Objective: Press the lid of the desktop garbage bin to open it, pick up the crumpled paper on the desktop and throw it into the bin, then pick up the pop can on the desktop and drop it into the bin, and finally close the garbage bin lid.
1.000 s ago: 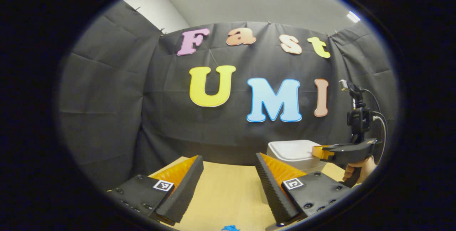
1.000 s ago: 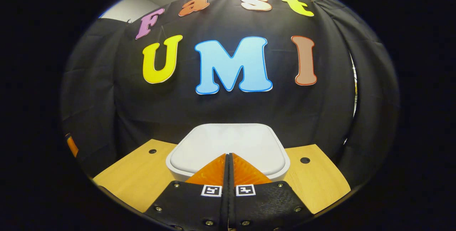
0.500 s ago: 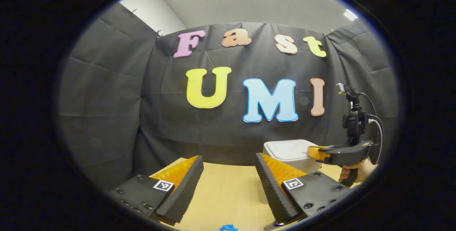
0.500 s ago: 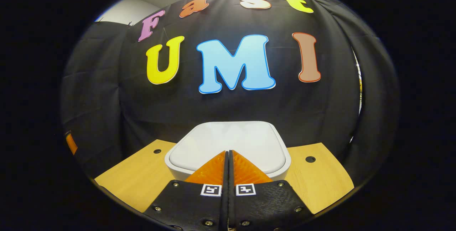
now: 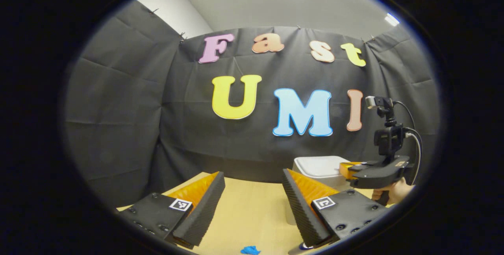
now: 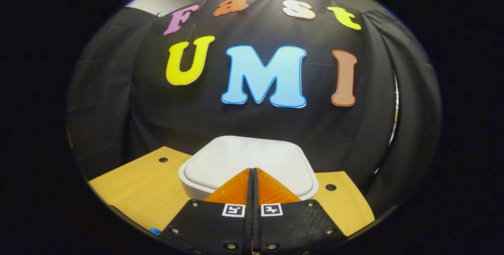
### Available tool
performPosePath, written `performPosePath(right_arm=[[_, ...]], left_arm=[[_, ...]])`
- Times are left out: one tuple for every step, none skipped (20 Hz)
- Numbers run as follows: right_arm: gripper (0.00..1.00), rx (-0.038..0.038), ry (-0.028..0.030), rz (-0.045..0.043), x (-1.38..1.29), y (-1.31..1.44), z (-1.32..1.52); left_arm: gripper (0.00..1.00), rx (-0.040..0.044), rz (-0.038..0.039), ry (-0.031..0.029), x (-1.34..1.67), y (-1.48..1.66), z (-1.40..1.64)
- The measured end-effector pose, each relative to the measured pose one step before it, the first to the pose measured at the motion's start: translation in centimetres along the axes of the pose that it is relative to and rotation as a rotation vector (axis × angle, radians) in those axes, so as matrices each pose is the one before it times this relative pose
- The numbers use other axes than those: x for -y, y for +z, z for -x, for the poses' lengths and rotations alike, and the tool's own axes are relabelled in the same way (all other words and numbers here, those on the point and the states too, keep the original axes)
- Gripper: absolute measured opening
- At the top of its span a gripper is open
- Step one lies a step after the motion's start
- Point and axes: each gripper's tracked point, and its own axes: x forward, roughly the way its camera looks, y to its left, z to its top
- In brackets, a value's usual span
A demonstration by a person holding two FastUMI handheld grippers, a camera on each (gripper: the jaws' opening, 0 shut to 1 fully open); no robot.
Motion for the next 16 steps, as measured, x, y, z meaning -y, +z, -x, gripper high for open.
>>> performPosePath(right_arm=[[0.01,-0.02052,0.00783,-0.02680,0.054,-0.222,0.031],[0.01,-0.00377,0.00501,-0.02369,0.195,0.262,0.085],[0.00,0.00876,0.00220,-0.01279,0.037,0.359,0.408],[0.00,0.01692,-0.00395,-0.00076,0.123,0.605,0.276],[0.00,0.02088,-0.00276,0.00202,0.102,0.534,0.343],[0.00,0.01089,0.00255,0.00134,-0.024,0.384,0.313],[0.00,0.00002,0.00123,0.00107,0.016,-0.039,0.159],[0.00,0.00221,0.00068,-0.00177,0.100,0.165,0.080],[0.00,0.00397,-0.00359,-0.00430,0.146,0.194,0.210],[0.00,0.00664,-0.00177,-0.00679,0.186,0.299,0.317],[0.00,0.00714,-0.00139,-0.00604,0.027,0.204,0.331],[0.00,0.00326,-0.00586,-0.00316,0.191,0.153,0.263],[0.00,-0.00347,-0.00318,-0.00105,0.122,-0.127,0.236],[0.00,-0.00650,-0.00335,-0.00335,0.139,-0.073,0.229],[0.00,-0.00240,-0.00205,-0.00462,0.142,-0.027,0.387],[0.00,0.00242,-0.00619,-0.00266,0.176,-0.019,0.446]], left_arm=[[0.96,-0.00114,0.00226,0.00979,-0.258,-0.037,0.168],[0.96,-0.00021,0.00159,0.00634,-0.318,-0.096,0.202],[0.96,0.00062,0.00011,0.00510,-0.236,-0.010,0.189],[0.96,0.00082,-0.00138,0.00625,-0.163,0.080,-0.007],[0.96,-0.00037,-0.00086,0.00503,-0.172,0.017,0.058],[0.95,-0.00306,0.00075,0.00286,-0.106,-0.083,-0.118],[0.96,-0.00208,0.00094,-0.00031,0.121,-0.114,-0.037],[0.96,-0.00311,-0.00031,0.00049,0.043,-0.066,-0.035],[0.96,-0.00042,-0.00247,-0.00111,0.013,-0.029,0.105],[0.96,-0.00043,-0.00382,-0.00053,0.066,-0.002,0.042],[0.96,0.00030,-0.00360,-0.00070,0.054,0.070,0.005],[0.96,-0.00234,-0.00314,-0.00414,0.136,-0.063,-0.030],[0.95,-0.00212,-0.00251,-0.00332,0.134,-0.057,0.046],[0.95,-0.00236,-0.00276,-0.00593,0.269,0.012,-0.083],[0.95,-0.00076,-0.00382,-0.00387,0.164,-0.034,-0.007],[0.95,0.00015,-0.00489,-0.00408,0.017,0.000,-0.103]])
